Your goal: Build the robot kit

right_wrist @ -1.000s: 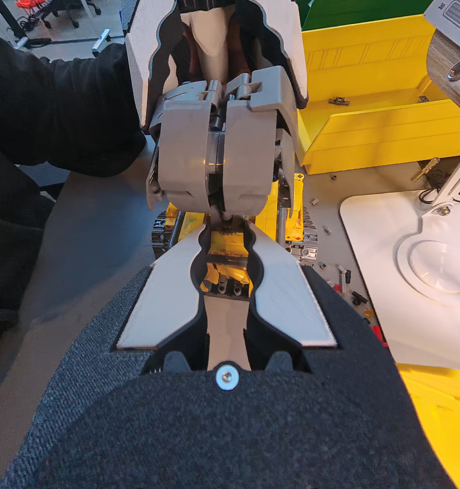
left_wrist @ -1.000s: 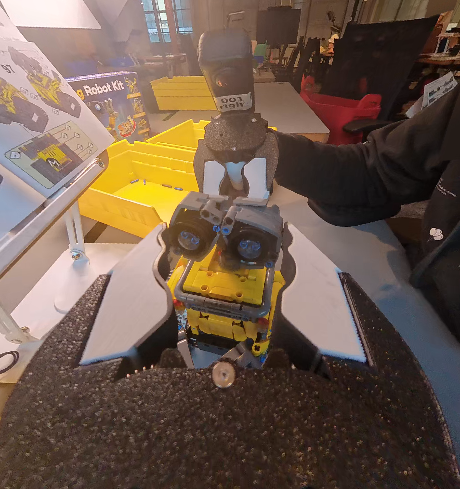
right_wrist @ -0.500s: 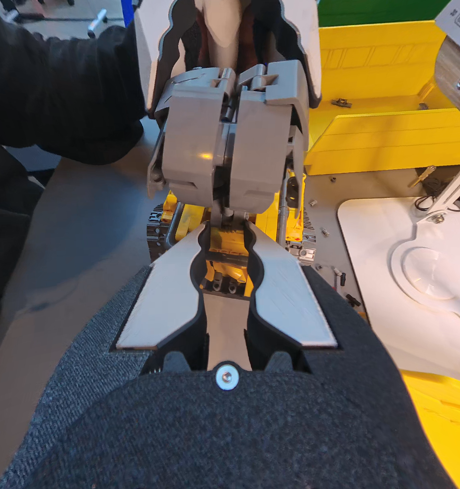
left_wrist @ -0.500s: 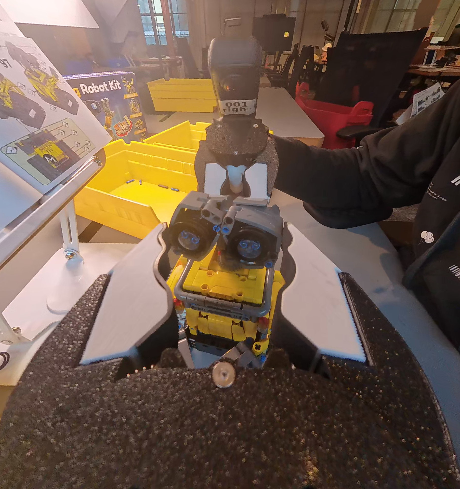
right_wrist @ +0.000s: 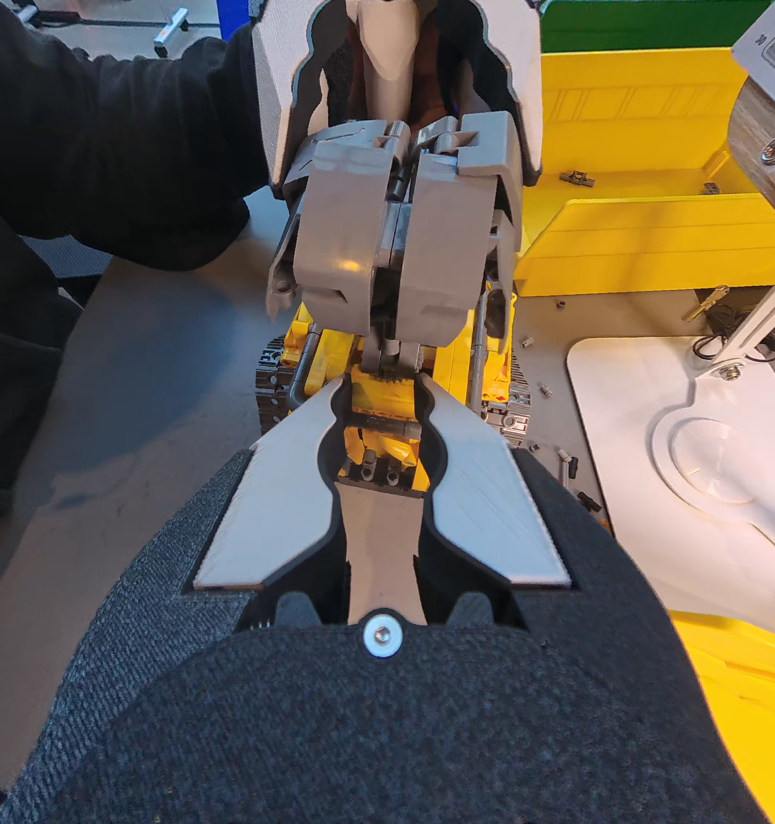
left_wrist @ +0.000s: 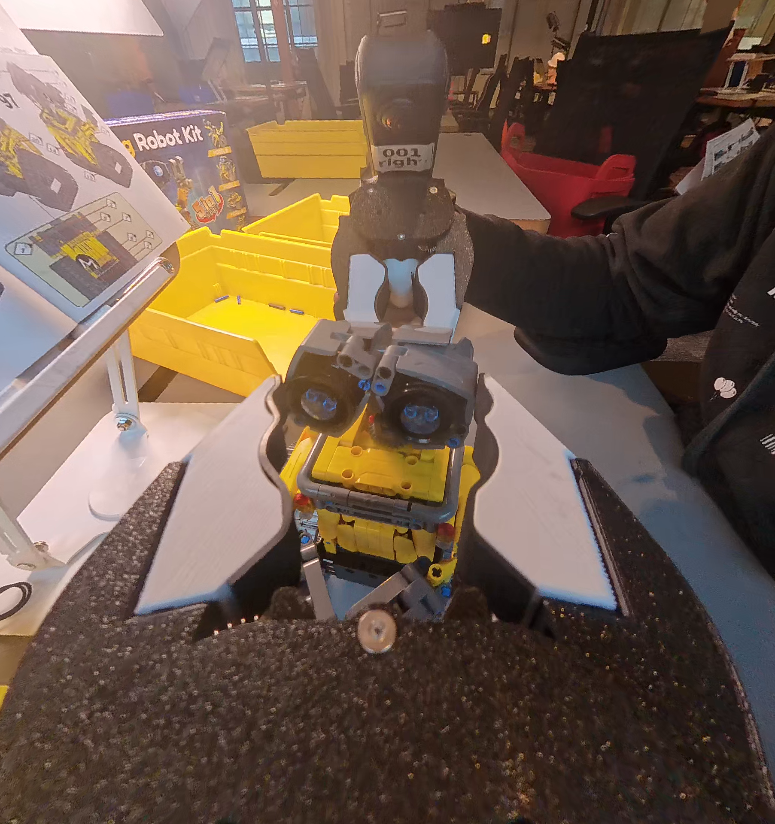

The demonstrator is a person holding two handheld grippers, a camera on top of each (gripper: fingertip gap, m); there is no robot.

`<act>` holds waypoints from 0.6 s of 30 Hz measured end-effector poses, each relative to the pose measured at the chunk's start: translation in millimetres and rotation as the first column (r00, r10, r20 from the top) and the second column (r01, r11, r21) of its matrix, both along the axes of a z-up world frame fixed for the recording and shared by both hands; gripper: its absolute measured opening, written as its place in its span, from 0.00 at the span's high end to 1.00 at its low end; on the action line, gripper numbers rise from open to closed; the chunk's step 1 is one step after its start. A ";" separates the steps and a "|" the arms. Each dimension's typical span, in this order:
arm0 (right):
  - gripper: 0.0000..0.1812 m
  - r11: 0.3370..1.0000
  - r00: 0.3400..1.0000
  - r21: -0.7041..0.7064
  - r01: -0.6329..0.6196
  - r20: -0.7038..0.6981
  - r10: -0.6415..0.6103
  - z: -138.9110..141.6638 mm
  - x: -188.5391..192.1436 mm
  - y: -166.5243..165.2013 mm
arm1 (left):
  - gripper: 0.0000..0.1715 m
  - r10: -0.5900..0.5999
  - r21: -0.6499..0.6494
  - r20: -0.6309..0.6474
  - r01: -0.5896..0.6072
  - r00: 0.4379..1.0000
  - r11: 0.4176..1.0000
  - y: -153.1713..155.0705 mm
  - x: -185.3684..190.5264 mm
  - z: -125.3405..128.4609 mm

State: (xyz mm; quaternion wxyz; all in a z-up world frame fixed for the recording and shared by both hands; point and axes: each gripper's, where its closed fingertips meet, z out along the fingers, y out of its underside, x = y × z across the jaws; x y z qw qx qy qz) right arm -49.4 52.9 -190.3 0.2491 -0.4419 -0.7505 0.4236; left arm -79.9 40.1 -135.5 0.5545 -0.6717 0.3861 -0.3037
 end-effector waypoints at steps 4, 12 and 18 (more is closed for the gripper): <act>0.85 1.000 0.999 -0.022 0.001 -0.033 -0.001 8.5 0.4 0.5 | 0.52 0.006 -0.013 -0.041 -0.006 0.999 1.000 -2.5 -7.0 -4.3; 0.85 1.000 0.999 -0.017 0.008 -0.054 -0.009 11.9 -1.4 0.1 | 0.52 0.000 -0.129 -0.142 -0.019 0.990 0.992 -11.0 -27.3 -28.1; 0.85 1.000 0.999 -0.017 0.006 -0.040 -0.007 6.4 -3.2 -1.4 | 0.53 -0.010 -0.184 -0.179 -0.024 0.984 0.983 -15.1 -36.6 -41.1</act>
